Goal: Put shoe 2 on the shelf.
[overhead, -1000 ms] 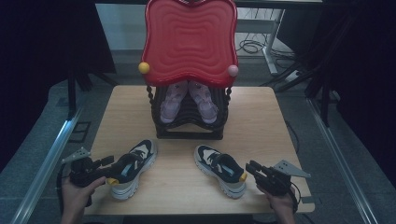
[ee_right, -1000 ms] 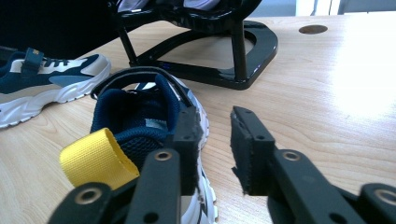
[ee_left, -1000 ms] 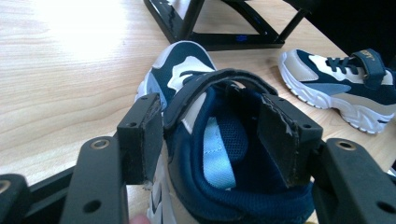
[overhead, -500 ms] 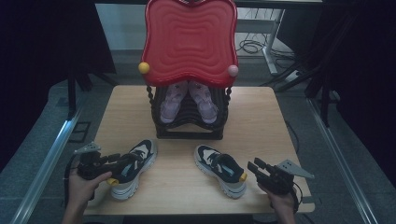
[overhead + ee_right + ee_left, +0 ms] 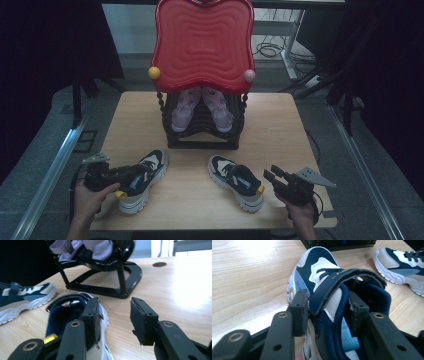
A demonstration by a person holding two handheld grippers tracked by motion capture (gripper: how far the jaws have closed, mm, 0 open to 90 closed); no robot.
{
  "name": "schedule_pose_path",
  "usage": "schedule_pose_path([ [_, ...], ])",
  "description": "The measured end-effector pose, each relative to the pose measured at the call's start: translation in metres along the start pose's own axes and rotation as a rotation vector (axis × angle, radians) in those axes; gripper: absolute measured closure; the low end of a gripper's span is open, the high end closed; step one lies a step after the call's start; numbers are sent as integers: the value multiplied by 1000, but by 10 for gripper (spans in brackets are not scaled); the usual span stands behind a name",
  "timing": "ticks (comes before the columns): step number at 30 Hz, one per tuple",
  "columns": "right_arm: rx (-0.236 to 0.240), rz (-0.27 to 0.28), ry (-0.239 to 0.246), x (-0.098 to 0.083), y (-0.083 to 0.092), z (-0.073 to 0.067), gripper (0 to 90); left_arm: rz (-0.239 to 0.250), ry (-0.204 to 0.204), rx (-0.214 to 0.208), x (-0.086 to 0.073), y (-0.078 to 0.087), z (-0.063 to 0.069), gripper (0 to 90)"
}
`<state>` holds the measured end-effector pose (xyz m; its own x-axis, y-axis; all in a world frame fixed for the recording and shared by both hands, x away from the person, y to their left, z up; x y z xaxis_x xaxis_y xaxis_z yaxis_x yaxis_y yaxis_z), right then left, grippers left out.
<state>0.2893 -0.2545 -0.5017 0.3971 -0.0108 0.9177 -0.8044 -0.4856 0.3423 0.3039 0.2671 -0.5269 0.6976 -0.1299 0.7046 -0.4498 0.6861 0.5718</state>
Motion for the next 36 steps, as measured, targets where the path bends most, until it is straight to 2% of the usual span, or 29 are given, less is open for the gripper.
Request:
schedule_pose_path([
  [2,18,1,13,5,-2,-4,576,0,-4,2,0,0,0,598],
  [5,61,-41,33,13,-8,-11,550,-1,-12,6,-1,0,0,612],
  [7,68,-52,53,17,-13,-13,541,1,-13,6,-1,0,0,616],
  [14,119,-140,87,23,-33,-16,511,4,-14,9,-1,0,0,620],
  [18,156,-178,128,27,-43,-18,515,3,-16,12,0,0,0,620],
  [23,187,-245,128,24,-54,-18,517,4,-15,11,-1,0,0,619],
  [27,222,-268,135,22,-56,-22,525,3,-14,11,0,0,0,616],
  [36,239,-369,174,19,-66,-28,531,4,-14,14,0,0,0,615],
])
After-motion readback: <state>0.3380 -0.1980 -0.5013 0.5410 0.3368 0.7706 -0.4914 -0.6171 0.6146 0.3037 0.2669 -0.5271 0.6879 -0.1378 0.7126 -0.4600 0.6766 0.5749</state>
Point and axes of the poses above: each handheld gripper's, and its own axes: y roughly backward along the jaws, x roughly out of its top, z roughly to its right, the point moved 5 cm from there along -y, roughly forward along the jaws, and after that the axes turned 7 degrees about -x, right-handed, at the moved point
